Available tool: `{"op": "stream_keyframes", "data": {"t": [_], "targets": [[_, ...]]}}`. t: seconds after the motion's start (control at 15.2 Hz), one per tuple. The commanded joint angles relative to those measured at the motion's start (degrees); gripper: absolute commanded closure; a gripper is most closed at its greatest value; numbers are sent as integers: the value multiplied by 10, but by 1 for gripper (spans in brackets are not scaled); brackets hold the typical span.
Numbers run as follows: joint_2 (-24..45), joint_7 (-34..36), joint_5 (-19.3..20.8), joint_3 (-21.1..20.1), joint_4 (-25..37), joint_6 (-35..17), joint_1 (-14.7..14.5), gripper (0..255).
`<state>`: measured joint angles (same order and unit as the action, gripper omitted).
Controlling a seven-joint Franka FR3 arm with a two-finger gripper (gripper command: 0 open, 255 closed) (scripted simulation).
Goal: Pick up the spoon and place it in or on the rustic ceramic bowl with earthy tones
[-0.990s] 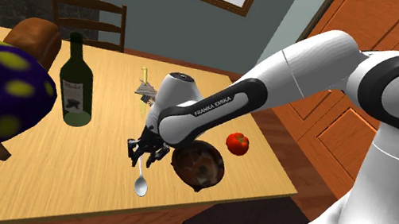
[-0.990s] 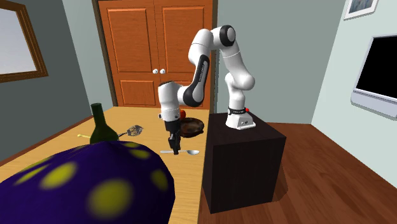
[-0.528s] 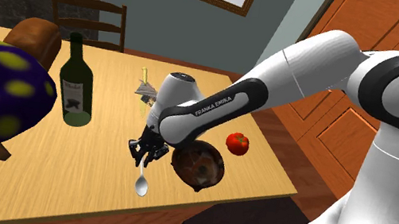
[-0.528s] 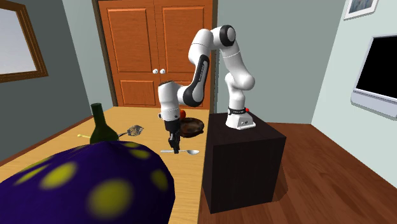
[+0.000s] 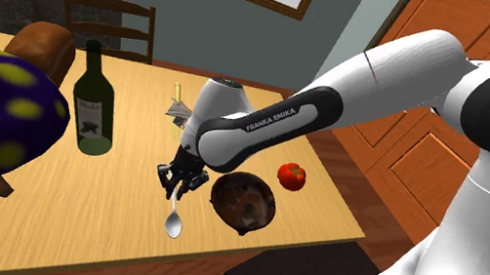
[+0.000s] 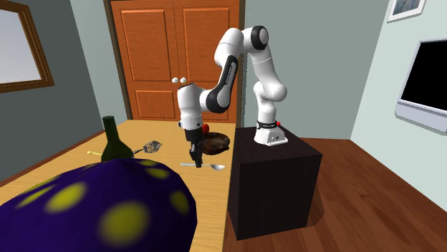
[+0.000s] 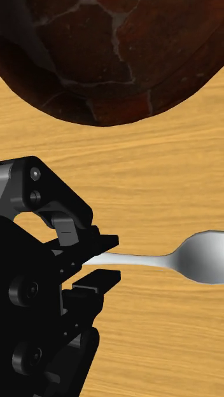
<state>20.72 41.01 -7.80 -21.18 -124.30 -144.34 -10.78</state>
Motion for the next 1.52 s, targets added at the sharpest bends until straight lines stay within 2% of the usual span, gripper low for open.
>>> {"op": "stream_keyframes", "data": {"t": [0.0, 1.45], "targets": [[-13, -2, -4, -3, -1, 12, 3, 255], [-131, 0, -36, -15, 39, 165, 20, 255]]}}
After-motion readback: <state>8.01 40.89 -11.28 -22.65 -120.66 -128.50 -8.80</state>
